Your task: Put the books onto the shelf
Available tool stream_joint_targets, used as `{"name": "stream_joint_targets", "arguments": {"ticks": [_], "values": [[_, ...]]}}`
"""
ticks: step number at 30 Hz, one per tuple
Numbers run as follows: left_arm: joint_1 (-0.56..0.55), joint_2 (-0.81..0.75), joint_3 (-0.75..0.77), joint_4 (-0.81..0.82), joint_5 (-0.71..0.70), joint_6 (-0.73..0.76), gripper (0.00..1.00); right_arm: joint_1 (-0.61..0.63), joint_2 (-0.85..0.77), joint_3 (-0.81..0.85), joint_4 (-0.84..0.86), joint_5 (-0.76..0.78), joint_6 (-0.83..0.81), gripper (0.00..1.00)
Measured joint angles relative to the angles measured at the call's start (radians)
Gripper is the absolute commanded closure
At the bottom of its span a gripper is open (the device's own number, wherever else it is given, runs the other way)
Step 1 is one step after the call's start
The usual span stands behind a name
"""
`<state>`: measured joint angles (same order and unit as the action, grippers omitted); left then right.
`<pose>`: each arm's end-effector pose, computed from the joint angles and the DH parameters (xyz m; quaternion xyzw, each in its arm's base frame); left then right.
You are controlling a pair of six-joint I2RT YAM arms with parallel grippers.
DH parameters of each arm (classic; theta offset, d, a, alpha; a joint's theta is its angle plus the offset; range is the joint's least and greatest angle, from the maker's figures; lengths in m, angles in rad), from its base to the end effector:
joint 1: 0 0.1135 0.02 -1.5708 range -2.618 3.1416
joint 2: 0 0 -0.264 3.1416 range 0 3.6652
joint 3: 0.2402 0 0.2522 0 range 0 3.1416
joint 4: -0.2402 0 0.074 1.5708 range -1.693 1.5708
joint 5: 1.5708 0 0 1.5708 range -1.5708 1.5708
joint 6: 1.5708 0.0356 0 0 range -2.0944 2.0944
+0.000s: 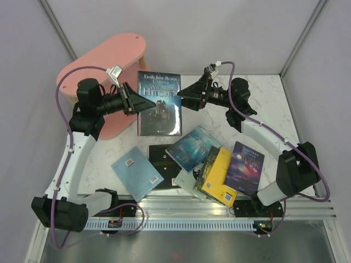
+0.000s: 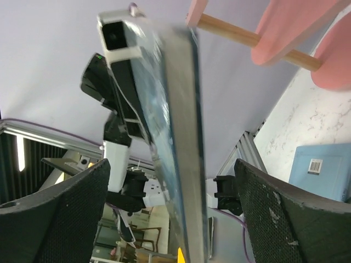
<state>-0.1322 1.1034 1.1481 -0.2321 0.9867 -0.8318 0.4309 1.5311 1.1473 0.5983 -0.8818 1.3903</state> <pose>0.2291 -0.0604 0.4026 0.0513 0.7408 -0.5836 0.3287 0.3098 0.1726 0.3618 -0.0330 0.6567 0.7205 0.2204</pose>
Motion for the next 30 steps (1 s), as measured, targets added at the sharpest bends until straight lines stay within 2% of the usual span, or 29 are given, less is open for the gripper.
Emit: {"name": "stream_joint_targets", "arguments": {"ticks": [6, 14, 19, 27, 30], "values": [[0.042, 0.179, 0.325, -0.111, -0.102, 0.011, 0.98, -0.010, -0.036, -0.030, -0.101, 0.056, -0.034, 0.02], [0.236, 0.397, 0.713, -0.196, -0.201, -0.017, 0.98, -0.057, -0.121, -0.070, -0.152, 0.099, -0.050, 0.02], [0.289, 0.587, 0.941, -0.197, -0.283, -0.074, 0.98, -0.055, -0.126, -0.098, -0.163, 0.100, -0.053, 0.02], [0.290, 0.761, 1.032, -0.229, -0.433, -0.170, 0.98, -0.055, -0.145, -0.119, -0.227, 0.114, -0.083, 0.03], [0.290, 0.812, 1.053, -0.239, -0.440, -0.231, 0.98, -0.055, -0.164, -0.124, -0.251, 0.117, -0.100, 0.03]]}}
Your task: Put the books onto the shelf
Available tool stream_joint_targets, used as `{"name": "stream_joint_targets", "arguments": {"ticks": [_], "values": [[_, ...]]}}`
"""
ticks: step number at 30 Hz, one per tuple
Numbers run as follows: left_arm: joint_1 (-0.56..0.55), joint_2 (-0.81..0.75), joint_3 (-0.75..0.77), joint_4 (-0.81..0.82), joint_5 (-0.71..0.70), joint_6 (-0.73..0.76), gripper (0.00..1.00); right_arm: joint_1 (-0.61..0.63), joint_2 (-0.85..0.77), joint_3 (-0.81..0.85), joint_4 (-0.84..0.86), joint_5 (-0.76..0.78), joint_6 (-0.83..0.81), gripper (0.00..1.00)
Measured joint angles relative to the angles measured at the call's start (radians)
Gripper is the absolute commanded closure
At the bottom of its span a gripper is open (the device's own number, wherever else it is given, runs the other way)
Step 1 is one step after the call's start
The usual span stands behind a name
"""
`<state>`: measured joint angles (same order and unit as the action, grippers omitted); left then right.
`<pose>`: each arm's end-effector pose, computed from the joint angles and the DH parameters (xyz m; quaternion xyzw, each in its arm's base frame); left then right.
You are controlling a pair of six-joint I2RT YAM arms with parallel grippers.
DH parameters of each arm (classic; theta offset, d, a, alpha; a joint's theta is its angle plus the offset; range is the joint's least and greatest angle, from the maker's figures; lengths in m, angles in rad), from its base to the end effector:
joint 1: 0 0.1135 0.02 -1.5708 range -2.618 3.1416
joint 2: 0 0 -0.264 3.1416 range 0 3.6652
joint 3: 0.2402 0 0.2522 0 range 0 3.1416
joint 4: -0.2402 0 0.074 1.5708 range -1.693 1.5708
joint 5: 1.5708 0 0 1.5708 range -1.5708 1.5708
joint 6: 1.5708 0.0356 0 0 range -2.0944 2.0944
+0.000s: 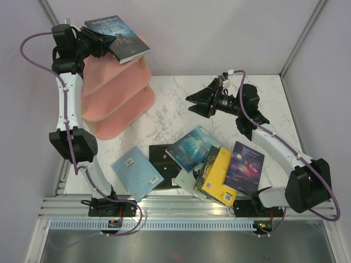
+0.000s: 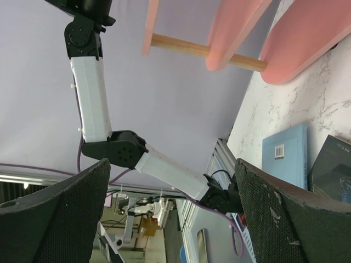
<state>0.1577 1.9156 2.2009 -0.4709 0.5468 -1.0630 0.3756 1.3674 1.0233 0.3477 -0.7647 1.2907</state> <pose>0.4276 0.0493 0.4692 -0.2834 0.7060 -0.4558 0.4620 0.2860 0.1393 0.3463 0.0522 0.7043 0.6635 0.2471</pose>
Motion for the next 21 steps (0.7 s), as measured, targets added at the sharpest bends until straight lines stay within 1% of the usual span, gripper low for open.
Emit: {"name": "stream_joint_targets", "arguments": {"ticks": [3, 4, 5, 7, 8, 10, 11, 13, 14, 15, 16, 17, 18, 21], "values": [[-0.003, 0.024, 0.040, -0.008, -0.006, -0.010, 0.97, 0.000, -0.018, -0.001, -0.029, 0.002, -0.019, 0.03], [-0.003, 0.025, 0.045, -0.013, -0.010, -0.009, 0.95, -0.001, -0.022, -0.002, -0.034, 0.003, -0.024, 0.04], [-0.005, 0.025, 0.048, -0.023, -0.016, -0.008, 0.90, -0.001, -0.026, -0.004, -0.039, 0.003, -0.028, 0.03], [-0.005, 0.025, 0.052, -0.043, -0.024, -0.006, 0.84, -0.003, -0.032, -0.009, -0.045, 0.003, -0.034, 0.04], [-0.005, 0.024, 0.055, -0.057, -0.030, -0.006, 0.76, -0.004, -0.032, -0.012, -0.047, 0.003, -0.036, 0.04], [-0.008, 0.015, 0.058, -0.092, -0.054, -0.006, 0.68, -0.007, -0.032, -0.018, -0.055, 0.003, -0.039, 0.03], [-0.010, 0.006, 0.058, -0.111, -0.070, -0.004, 0.51, -0.007, -0.032, -0.021, -0.059, 0.003, -0.040, 0.03], [-0.013, -0.014, 0.058, -0.161, -0.116, 0.043, 0.42, -0.007, -0.032, -0.021, -0.069, 0.003, -0.043, 0.04], [-0.013, -0.024, 0.057, -0.201, -0.138, 0.068, 0.33, -0.007, -0.032, -0.021, -0.072, 0.003, -0.045, 0.04], [-0.008, -0.031, 0.058, -0.234, -0.158, 0.092, 0.28, -0.008, -0.032, -0.021, -0.072, 0.003, -0.048, 0.04], [-0.006, -0.034, 0.057, -0.252, -0.171, 0.109, 0.04, -0.008, -0.032, -0.021, -0.074, 0.003, -0.050, 0.04], [-0.002, -0.035, 0.058, -0.271, -0.182, 0.125, 0.00, -0.008, -0.032, -0.021, -0.075, 0.003, -0.051, 0.04], [0.000, -0.037, 0.063, -0.244, -0.177, 0.135, 0.00, -0.008, -0.032, -0.022, -0.076, 0.003, -0.054, 0.04], [0.003, -0.066, 0.068, -0.297, -0.232, 0.191, 0.00, -0.011, -0.032, -0.025, -0.082, 0.003, -0.060, 0.04]]}}
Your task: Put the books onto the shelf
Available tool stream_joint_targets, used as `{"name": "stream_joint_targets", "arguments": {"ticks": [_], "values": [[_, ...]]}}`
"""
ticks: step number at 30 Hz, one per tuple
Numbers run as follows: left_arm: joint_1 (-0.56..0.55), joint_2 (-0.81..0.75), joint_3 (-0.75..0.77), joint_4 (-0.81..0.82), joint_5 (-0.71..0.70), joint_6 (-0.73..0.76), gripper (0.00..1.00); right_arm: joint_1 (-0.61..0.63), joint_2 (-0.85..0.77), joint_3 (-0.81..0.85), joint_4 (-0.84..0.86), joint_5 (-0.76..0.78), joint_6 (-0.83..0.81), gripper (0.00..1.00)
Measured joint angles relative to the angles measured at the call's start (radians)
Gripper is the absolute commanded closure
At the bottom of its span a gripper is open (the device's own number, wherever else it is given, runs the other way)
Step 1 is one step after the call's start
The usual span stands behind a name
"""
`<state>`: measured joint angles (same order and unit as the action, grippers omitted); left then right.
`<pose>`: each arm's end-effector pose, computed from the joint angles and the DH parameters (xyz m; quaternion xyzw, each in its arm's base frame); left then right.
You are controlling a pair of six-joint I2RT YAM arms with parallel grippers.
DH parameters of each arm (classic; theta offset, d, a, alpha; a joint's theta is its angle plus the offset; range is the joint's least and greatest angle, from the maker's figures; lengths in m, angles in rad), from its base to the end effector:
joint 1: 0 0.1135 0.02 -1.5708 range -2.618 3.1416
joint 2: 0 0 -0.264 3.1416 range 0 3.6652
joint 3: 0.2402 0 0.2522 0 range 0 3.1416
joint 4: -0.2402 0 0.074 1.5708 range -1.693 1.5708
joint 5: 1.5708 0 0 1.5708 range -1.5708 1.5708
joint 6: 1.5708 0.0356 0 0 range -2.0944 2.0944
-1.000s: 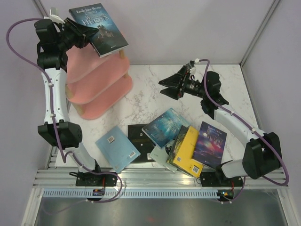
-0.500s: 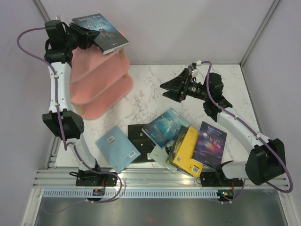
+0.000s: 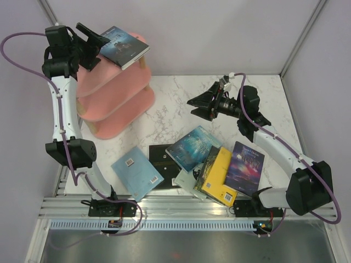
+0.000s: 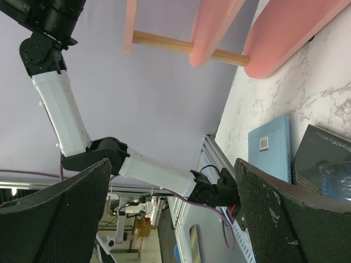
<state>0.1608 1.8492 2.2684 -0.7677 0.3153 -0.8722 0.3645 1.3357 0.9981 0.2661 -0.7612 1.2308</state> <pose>0.3899 0.0521 0.4850 -0.3211 0.7478 -0.3179 0.4864 0.2800 0.1331 0.3386 0.0555 0.7230 0.6427 0.2472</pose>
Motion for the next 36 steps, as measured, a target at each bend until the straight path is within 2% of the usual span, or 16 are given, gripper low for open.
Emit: {"name": "stream_joint_targets", "arguments": {"ticks": [4, 9, 13, 16, 18, 22, 25, 29, 31, 33, 36], "values": [[0.001, -0.035, 0.000, -0.068, -0.066, 0.070, 0.00, 0.000, 0.000, -0.001, -0.032, 0.004, -0.029, 0.05], [0.002, -0.085, -0.003, -0.150, -0.124, 0.145, 0.00, -0.003, 0.013, 0.004, -0.176, 0.044, -0.137, 0.06], [0.002, -0.196, -0.071, -0.187, -0.140, 0.198, 0.00, -0.017, 0.058, 0.033, -0.323, 0.103, -0.231, 0.06], [-0.016, -0.341, -0.179, -0.193, -0.151, 0.230, 0.00, -0.039, 0.120, 0.088, -0.457, 0.169, -0.306, 0.07], [-0.072, -0.437, -0.256, -0.197, -0.183, 0.247, 0.00, -0.050, 0.167, 0.127, -0.540, 0.219, -0.358, 0.08], [-0.403, -0.630, -0.489, -0.179, -0.260, 0.262, 0.00, -0.057, 0.269, 0.217, -0.712, 0.341, -0.461, 0.08], [-0.535, -0.701, -0.701, -0.163, -0.249, 0.261, 0.00, -0.064, 0.323, 0.260, -0.797, 0.419, -0.513, 0.08], [-0.572, -0.656, -0.978, -0.033, -0.106, 0.265, 0.00, -0.103, 0.369, 0.270, -0.878, 0.496, -0.558, 0.08], [-0.582, -0.560, -1.083, 0.036, -0.023, 0.275, 0.00, -0.130, 0.387, 0.270, -0.911, 0.528, -0.574, 0.08], [-0.589, -0.468, -1.142, 0.080, 0.040, 0.293, 0.00, -0.150, 0.396, 0.267, -0.935, 0.549, -0.581, 0.07], [-0.592, -0.343, -1.141, 0.146, 0.129, 0.323, 0.00, -0.166, 0.396, 0.246, -0.956, 0.571, -0.584, 0.07]]}}
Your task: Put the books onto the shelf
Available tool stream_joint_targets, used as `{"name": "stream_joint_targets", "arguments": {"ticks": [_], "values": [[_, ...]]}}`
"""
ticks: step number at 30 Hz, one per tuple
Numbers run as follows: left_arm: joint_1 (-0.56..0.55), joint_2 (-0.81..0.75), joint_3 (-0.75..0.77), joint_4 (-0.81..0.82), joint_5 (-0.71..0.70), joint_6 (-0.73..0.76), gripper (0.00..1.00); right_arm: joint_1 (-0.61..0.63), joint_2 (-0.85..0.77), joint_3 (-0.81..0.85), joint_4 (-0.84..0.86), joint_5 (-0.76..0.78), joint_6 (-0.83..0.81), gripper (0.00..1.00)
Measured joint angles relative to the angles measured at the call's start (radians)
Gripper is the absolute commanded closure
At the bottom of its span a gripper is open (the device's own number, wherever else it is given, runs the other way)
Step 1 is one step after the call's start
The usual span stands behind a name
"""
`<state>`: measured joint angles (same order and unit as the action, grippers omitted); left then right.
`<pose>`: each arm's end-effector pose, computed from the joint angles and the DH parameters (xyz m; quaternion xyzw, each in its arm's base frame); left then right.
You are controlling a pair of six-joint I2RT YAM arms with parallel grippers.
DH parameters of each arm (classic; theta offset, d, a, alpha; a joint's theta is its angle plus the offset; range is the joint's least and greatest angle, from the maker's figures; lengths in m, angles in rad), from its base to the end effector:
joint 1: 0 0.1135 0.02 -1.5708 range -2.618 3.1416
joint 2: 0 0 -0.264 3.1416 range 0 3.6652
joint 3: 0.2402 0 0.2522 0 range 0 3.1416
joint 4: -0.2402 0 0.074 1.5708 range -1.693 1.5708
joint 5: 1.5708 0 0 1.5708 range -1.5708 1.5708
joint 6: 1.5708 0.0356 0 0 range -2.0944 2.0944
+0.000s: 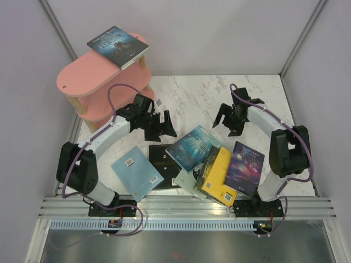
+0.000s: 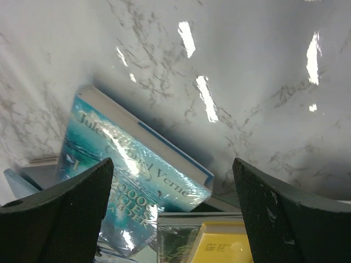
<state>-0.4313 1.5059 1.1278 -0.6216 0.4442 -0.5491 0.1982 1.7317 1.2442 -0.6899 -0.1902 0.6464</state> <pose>0.2753 -0.1435 0.2530 0.0069 0.9380 -0.3158 0.1429 0.3404 0.0752 0.2117 0.1989 0.9560 0.1647 0.1393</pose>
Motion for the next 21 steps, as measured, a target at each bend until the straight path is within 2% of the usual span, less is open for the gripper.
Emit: {"name": "stream_joint_targets", "arguments": {"ticks": [8, 12, 16, 21], "values": [[-0.003, 0.319, 0.206, 0.147, 0.151, 0.063, 0.00, 0.005, -0.010, -0.143, -0.029, -0.014, 0.011, 0.06], [-0.003, 0.454, 0.278, 0.166, 0.212, 0.103, 0.00, 0.004, -0.048, -0.208, -0.018, -0.061, 0.034, 0.06], [-0.003, 0.525, 0.279, 0.159, 0.285, 0.140, 0.00, 0.005, -0.095, -0.284, 0.043, -0.112, 0.072, 0.07], [-0.010, 0.534, 0.245, 0.160, 0.407, 0.190, 0.00, 0.035, -0.097, -0.341, 0.162, -0.184, 0.151, 0.09]]}}
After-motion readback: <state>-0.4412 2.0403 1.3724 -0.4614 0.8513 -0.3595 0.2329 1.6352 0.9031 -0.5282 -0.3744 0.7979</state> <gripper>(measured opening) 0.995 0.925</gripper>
